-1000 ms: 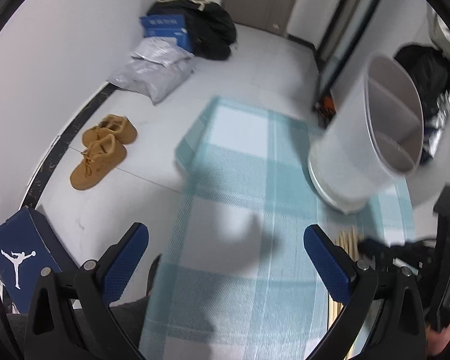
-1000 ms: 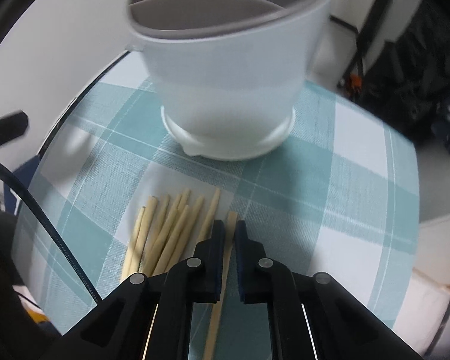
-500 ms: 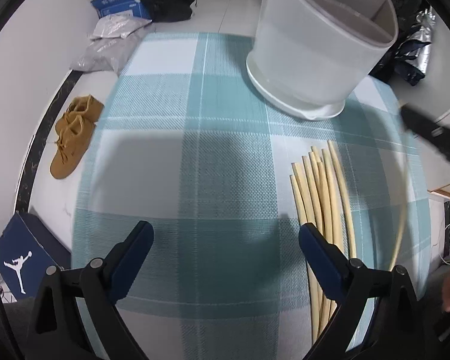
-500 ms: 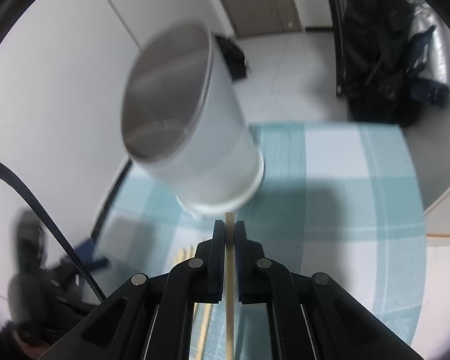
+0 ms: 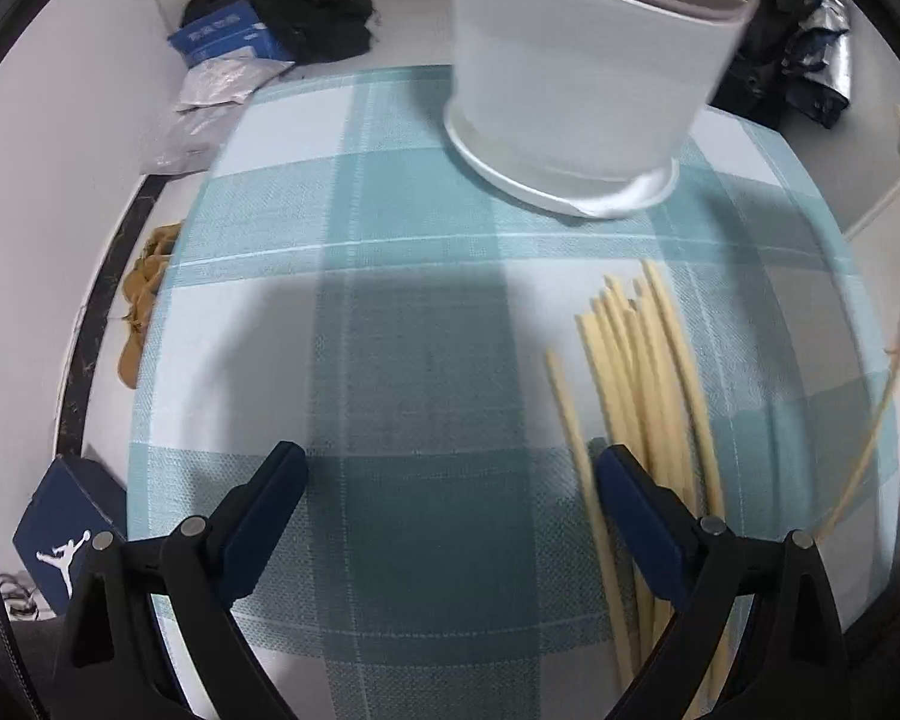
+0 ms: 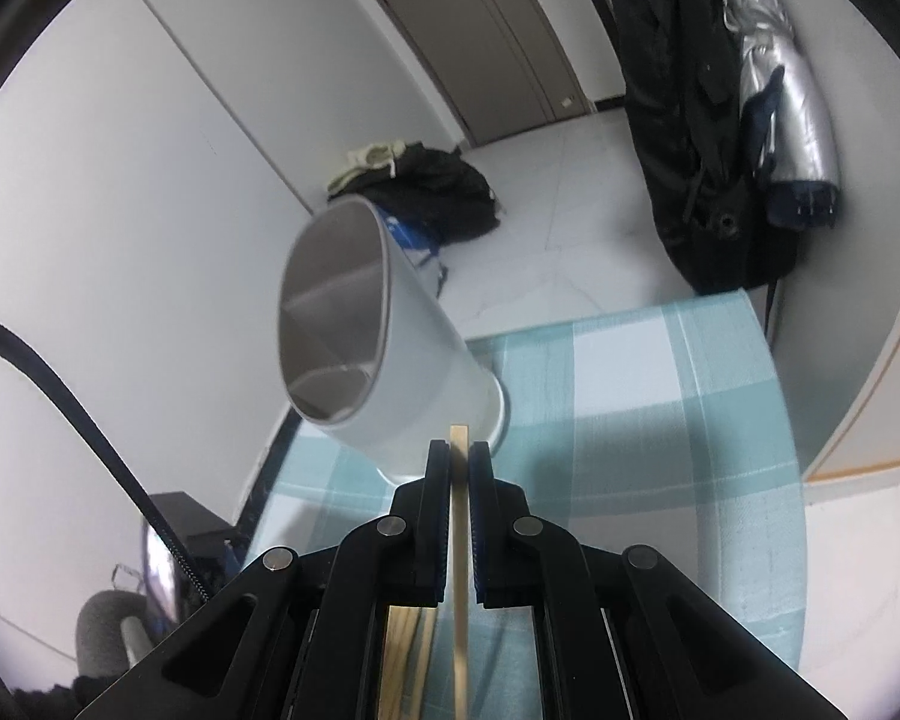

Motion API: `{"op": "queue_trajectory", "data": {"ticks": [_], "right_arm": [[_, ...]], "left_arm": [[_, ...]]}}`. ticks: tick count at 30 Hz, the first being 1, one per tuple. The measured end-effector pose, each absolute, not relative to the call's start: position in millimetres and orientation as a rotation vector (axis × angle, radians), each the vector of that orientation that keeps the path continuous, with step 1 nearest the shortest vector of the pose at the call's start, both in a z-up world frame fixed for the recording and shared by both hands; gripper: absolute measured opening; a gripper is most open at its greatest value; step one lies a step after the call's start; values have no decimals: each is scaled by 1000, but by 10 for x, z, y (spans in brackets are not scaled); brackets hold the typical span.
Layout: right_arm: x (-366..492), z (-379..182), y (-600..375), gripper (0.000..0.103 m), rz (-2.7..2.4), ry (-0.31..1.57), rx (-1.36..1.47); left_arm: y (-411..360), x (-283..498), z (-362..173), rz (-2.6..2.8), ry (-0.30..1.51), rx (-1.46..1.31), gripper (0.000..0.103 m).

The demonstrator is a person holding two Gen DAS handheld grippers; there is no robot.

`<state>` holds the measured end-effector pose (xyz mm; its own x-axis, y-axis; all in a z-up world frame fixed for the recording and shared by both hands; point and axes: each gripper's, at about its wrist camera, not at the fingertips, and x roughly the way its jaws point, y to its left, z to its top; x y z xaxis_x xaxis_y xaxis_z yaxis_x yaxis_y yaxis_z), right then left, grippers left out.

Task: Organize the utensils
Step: 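Lower the right gripper onto the chopsticks and pinch one chopstick, then lift the chopstick with the right gripper while the left gripper grasps another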

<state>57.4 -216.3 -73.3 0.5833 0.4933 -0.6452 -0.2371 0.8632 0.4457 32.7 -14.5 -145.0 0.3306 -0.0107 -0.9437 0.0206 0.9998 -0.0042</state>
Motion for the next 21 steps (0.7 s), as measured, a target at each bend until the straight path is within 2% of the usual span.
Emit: {"op": "queue_trajectory", "data": {"ticks": [3,6,8,9,11,14,21], "right_arm": [[595,-722,-2199,5,437,828,339],[597,-679,-2261,5,441,818,359],[593,-655,-2276,5,449,809,368],[586,-640,-2281,5,449,802,367],[572,-622,-2280,5,449,791,365],[553,-617,-2289,5,441,785,354],[510,-603,-2283,5,425,771,338]], "left_arm": [[-135,324,-1443,2,1221,-6,89],[-223,360,-1400,-15,1213,-2,63],[-316,395,-1382,-40,1216,19,41],[-368,397,-1376,-41,1213,32,38],[-412,385,-1376,-39,1210,17,21],[-385,426,-1384,-34,1219,-42,4],[-303,506,-1346,7,1213,-125,1]]}}
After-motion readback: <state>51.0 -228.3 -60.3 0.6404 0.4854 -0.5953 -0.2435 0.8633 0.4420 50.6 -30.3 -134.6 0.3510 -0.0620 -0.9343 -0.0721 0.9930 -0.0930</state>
